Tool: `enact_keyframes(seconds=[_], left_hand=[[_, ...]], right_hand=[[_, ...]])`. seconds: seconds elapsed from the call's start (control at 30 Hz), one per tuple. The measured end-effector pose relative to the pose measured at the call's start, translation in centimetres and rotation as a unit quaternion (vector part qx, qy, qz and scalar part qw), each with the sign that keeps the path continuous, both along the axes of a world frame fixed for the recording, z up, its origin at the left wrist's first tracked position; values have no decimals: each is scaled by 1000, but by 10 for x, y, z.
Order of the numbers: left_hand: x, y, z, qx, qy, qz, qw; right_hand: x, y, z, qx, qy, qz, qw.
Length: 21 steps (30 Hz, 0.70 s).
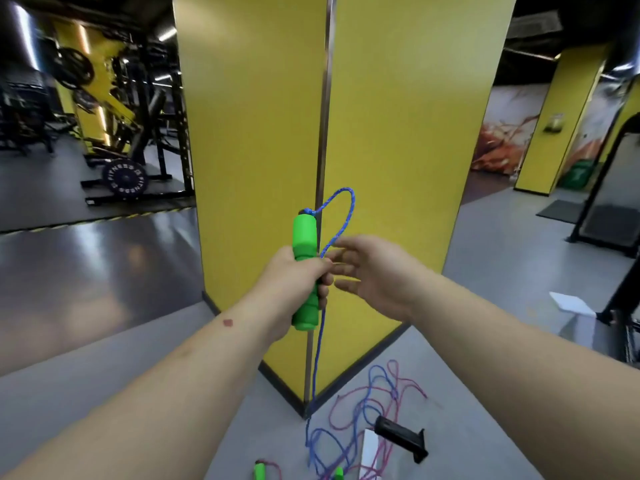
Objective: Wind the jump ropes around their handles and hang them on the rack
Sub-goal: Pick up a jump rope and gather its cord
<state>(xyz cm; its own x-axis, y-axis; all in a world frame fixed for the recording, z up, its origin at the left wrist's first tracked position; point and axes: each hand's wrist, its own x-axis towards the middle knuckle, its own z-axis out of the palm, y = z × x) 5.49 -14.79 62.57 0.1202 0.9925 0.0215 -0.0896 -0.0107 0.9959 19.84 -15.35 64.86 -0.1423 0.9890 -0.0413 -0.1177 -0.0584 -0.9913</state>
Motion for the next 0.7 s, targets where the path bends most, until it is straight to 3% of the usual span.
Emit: enact_keyframes(seconds=[0.1,0.17,0.27,0.3,0.37,0.43,0.5,0.6,0.7], left_hand=[[-10,1,26,24,18,35,999],[-18,5,34,62,93,78,991],[-28,3,36,98,184,134,969],[-28,-2,35,92,165,119,975],[-21,-16,33,40,37,40,998],[-10,-32,33,-12,-80,-45,996],[0,-44,32,-11,-99,-94,991],[6,-54,30,19,-83,-91,992],[5,-56,31,18,-103,-57,993]], right_hand=[[-1,-21,-22,-77,-58,158,983],[-8,-31,-23,-73,-67,145,984],[-12,-32,-6,-8,-42,34,998],[-12,-30,4,12,-30,7,999],[-15,-27,25,47,6,-27,999],[-20,-27,46,76,47,-48,995],[-24,-29,60,108,52,-64,991],[-17,-31,61,152,-33,-110,982],[-13,-40,39,96,-14,-101,990]])
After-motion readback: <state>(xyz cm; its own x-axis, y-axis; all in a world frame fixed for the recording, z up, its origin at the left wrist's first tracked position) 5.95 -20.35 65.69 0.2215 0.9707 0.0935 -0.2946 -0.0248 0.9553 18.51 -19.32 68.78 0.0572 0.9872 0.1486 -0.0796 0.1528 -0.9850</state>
